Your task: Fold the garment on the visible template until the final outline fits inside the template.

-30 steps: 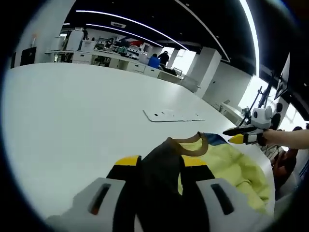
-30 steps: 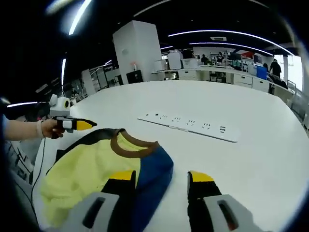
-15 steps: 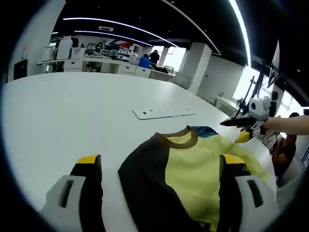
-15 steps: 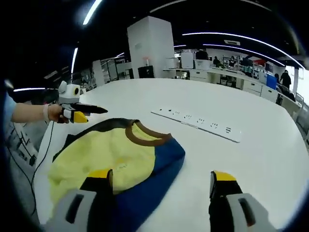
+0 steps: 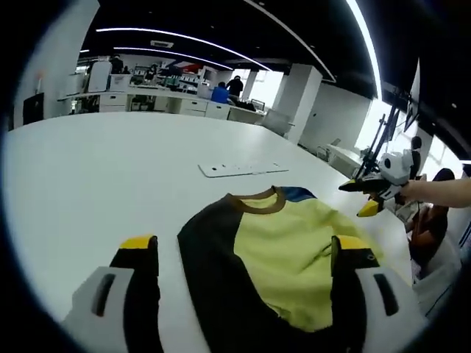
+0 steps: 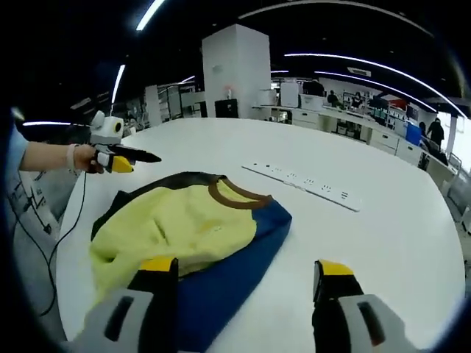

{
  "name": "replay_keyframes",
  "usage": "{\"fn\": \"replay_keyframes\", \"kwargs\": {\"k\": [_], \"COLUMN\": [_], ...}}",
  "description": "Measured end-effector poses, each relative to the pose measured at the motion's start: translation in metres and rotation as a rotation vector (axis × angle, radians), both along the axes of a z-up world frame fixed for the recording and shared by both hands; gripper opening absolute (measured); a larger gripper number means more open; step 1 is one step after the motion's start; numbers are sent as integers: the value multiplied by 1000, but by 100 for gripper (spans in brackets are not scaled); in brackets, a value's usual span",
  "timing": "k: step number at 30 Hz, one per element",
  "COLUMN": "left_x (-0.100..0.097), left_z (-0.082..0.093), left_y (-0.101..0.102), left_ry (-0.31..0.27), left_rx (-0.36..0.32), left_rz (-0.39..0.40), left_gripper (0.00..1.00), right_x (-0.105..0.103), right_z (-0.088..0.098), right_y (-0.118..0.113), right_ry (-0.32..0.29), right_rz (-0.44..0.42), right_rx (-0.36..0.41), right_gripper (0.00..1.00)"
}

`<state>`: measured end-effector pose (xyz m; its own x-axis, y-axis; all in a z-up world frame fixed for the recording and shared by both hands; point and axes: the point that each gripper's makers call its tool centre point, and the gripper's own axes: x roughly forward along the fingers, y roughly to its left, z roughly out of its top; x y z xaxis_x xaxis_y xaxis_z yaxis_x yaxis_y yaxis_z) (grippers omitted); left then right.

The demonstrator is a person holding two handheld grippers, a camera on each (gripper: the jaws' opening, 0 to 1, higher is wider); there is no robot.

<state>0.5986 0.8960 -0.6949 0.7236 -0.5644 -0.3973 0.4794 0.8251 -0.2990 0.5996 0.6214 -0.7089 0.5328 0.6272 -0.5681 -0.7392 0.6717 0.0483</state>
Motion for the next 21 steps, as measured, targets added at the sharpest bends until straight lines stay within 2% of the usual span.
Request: {"fn": "replay_keyframes", "kwargs": {"k": [12,16,19,21], "left_x": [-54,-71,-85,-92], "left_z": [13,17,19,22], "left_y": [-4,-7,-10,-11], "left_ry": [-10,-10,-13,-12], "left_rx": [35,26,36,26], "left_rz": [-39,-34,-40,-43], "left_gripper": [92,91,91,91], "right_x": [-47,-62,-73,-81], "right_z": [11,13,19,18], "right_y": [-8,-13,-15,-18], "right_ry": [-12,-13,-12,-14], "right_rz": [-18,-23,-54,-53], "right_rx": [19,16,62,51], "right_gripper": [71,69,69,69]}}
